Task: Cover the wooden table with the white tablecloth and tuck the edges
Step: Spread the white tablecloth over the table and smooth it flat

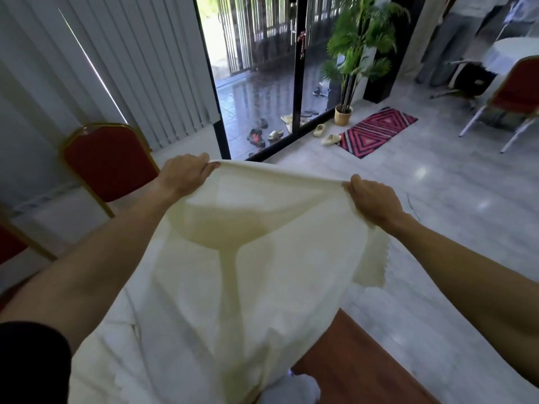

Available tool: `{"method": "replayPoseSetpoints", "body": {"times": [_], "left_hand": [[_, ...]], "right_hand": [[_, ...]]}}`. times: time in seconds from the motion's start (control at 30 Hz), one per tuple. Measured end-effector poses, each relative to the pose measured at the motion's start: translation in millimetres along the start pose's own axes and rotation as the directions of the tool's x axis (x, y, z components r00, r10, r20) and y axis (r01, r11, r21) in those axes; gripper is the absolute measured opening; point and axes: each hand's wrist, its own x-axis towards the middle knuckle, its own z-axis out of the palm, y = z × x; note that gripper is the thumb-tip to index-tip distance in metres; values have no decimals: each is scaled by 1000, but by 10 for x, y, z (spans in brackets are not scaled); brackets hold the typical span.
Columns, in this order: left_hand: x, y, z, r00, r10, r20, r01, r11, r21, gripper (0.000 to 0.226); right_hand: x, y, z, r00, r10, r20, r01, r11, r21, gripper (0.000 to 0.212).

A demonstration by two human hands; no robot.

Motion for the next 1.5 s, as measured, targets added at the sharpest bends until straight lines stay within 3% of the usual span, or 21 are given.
{"method": "replayPoseSetpoints", "body": {"times": [0.17, 0.33, 0.57, 0.73, 0.8, 0.97, 1.27, 1.5], "left_hand": [[96, 224, 477, 990, -119, 81, 127, 986, -107, 48], [-383, 581, 1020, 949, -230, 217, 265, 953, -148, 45], [-1173, 1104, 1424, 841, -312, 441, 399, 909, -118, 48], [-1553, 1377, 1514, 776, -366, 514, 466, 882, -76, 75], [-1609, 1495, 1502, 717, -384, 582, 509, 859, -60, 83], [-1502, 1775, 1405, 625, -479, 617, 626, 779, -29, 97], [-1183, 2233, 1214, 516, -658, 548, 776, 630, 27, 118], [-1261, 2272, 1249, 419, -727, 544, 845, 531, 59, 95]], "right_hand": [[276, 231, 421, 998, 24, 66, -26, 999, 20, 32], [265, 331, 1069, 970, 50, 240, -64, 997, 52, 27], [156, 351, 1829, 830, -7, 558, -52, 995, 90, 19], [309, 347, 2132, 715, -84, 694, -22, 990, 143, 14], [422, 358, 2178, 677, -118, 727, -13, 985, 171, 26], [793, 390, 2141, 643, -239, 728, 50, 961, 271, 81], [1453, 148, 2071, 586, -506, 633, 336, 862, 378, 78], [1681, -436, 2064, 477, -663, 577, 506, 744, 437, 80]]}}
